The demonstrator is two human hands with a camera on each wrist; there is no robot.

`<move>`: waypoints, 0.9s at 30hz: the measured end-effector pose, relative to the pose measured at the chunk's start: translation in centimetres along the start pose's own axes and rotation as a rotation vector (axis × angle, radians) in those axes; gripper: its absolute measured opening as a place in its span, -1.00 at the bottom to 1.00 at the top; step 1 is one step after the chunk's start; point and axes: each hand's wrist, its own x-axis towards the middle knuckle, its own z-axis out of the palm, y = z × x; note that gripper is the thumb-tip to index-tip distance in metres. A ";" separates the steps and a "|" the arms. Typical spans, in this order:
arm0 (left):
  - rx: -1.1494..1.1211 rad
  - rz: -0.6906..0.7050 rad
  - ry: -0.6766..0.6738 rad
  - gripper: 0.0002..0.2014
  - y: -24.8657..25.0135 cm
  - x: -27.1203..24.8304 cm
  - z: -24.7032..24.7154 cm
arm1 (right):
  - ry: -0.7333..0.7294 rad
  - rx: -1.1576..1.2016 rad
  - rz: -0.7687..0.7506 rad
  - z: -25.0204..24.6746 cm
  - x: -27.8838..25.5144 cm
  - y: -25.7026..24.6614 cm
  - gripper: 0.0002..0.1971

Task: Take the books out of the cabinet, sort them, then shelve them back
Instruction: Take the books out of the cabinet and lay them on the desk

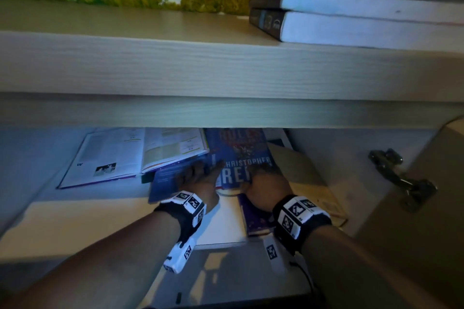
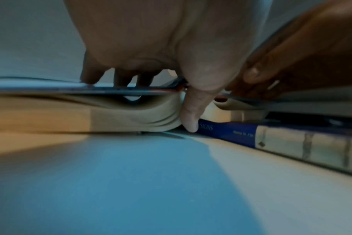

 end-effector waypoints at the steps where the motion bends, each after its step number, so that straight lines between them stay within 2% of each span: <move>1: 0.022 0.021 -0.012 -0.18 -0.1 0.0 0.0 | 0.003 0.017 -0.006 0.1 0.2 0.2 -0.55; 5: -0.069 0.125 0.009 -0.32 -0.9 -0.3 -1.5 | -0.031 0.171 0.010 -1.2 0.8 -0.4 -0.63; 7: -0.210 0.166 0.118 -0.42 -1.4 -0.6 -3.5 | -0.066 0.308 0.029 -1.5 1.1 -0.8 -0.80; 8: -0.302 0.179 0.171 -0.46 -1.5 -0.7 -4.8 | -0.068 0.400 0.047 -1.6 1.3 -0.9 -0.80; 10: -0.502 0.187 0.251 -0.46 -1.4 -1.1 -7.4 | -0.076 0.734 0.197 -1.3 0.9 -1.3 -0.69; 12: -0.723 0.184 0.325 -0.43 -1.4 -1.6 -9.4 | -0.138 1.087 0.344 -0.6 0.1 -2.4 -0.73; 13: -0.898 0.162 0.336 -0.42 -1.5 -2.2 -10.0 | -0.168 1.228 0.383 0.0 -0.3 -3.1 -0.69; 14: -1.122 0.117 0.328 -0.43 -1.6 -2.9 -10.5 | -0.206 1.368 0.406 0.6 -0.6 -3.7 -0.55; 16: -1.543 0.008 0.307 -0.44 -2.1 -4.7 -10.7 | -0.367 1.660 0.447 0.9 -1.8 -5.7 -0.30; 17: -1.704 -0.034 0.291 -0.44 -2.5 -5.8 -10.6 | -0.429 1.789 0.450 0.9 -2.5 -6.5 -0.27; 19: -1.883 -0.056 0.219 -0.44 -3.4 -8.0 -10.1 | -0.483 1.931 0.396 1.3 -3.8 -7.3 -0.30; 21: -1.937 -0.046 0.134 -0.40 -4.7 -9.7 -9.4 | -0.465 1.992 0.372 1.9 -4.7 -7.9 -0.39; 23: -1.913 -0.078 0.052 -0.50 -6.1 -10.4 -8.9 | -0.340 1.973 0.350 2.8 -5.1 -7.9 -0.43; 25: -1.871 -0.221 -0.048 -0.74 -7.0 -11.0 -9.2 | -0.208 1.862 0.326 2.6 -6.0 -7.9 -0.48; 27: -1.800 -0.350 -0.276 -0.71 -7.0 -12.0 -10.8 | -0.169 1.753 0.286 0.8 -7.9 -8.5 -0.57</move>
